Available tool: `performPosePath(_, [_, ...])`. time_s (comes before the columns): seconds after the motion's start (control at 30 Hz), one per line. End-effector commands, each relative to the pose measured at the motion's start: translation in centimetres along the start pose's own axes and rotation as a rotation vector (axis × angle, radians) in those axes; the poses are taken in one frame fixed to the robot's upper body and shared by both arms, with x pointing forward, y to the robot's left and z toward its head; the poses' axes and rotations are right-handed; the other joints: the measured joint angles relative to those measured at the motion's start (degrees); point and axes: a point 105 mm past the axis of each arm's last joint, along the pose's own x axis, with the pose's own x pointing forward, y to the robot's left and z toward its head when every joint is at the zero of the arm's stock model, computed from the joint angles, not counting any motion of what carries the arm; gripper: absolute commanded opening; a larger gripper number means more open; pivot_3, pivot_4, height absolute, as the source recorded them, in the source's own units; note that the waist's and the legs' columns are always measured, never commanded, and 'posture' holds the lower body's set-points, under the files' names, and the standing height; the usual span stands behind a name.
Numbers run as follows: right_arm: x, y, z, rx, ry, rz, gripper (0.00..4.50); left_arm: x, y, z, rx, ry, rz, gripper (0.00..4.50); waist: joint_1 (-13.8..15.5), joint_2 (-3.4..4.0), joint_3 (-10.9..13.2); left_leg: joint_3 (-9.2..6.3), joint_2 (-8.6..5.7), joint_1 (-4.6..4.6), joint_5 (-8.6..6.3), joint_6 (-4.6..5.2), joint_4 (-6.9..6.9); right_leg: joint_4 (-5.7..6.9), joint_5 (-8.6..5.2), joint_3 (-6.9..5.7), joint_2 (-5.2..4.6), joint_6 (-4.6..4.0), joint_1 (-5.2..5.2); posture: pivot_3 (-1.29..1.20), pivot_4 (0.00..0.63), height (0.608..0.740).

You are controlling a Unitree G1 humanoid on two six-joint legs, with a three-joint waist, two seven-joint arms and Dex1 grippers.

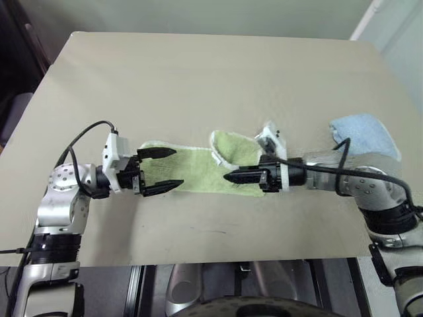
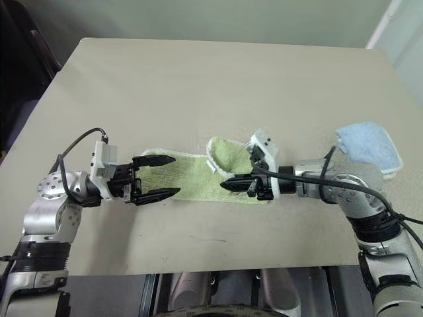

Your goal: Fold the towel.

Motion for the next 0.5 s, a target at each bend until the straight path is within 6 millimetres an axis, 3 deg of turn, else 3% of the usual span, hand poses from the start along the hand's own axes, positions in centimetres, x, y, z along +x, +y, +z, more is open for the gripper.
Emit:
performPosePath(0.03, [0.9, -0.2, 0.0, -0.043, 0.032, 0.034, 0.04, 0.1, -0.3, 0.9, 0.044, -0.018, -0.005, 4.5, -0.02, 0.0, 0.0, 0.0, 0.0, 0.0, 0.0, 0.0, 0.0, 0.0, 0.0, 0.0, 0.0, 0.0, -0.01, 0.0, 0.15, 0.697])
performPosePath(0.3, [1.4, -2.1, 0.3, -0.117, 0.012, -0.027, 0.04, -0.4, -0.6, 0.7, 0.04, -0.012, 0.015, 4.5, -0.05, 0.01, 0.0, 0.0, 0.01, -0.07, 0.0, 0.0, 0.0, 0.05, -0.01, 0.0, 0.0, -0.05, -0.11, 0.0, 0.15, 0.697])
performPosePath(0.4, [1.2, -1.8, 0.9, -0.136, -0.028, -0.007, 0.64, -0.5, -0.7, 0.7, 0.038, -0.011, 0.017, 4.5, -0.07, 0.01, 0.0, 0.01, 0.01, -0.07, 0.0, -0.01, 0.0, 0.09, -0.01, 0.01, 0.0, -0.09, -0.13, 0.0, 0.15, 0.697])
performPosePath(0.5, [1.0, -1.2, 1.5, -0.149, -0.056, 0.019, 1.62, -0.5, -0.5, 0.8, 0.039, -0.01, 0.019, 4.5, -0.06, 0.01, 0.0, 0.01, 0.01, -0.07, 0.03, -0.03, 0.0, 0.16, -0.02, 0.0, 0.0, -0.11, -0.15, 0.0, 0.15, 0.697])
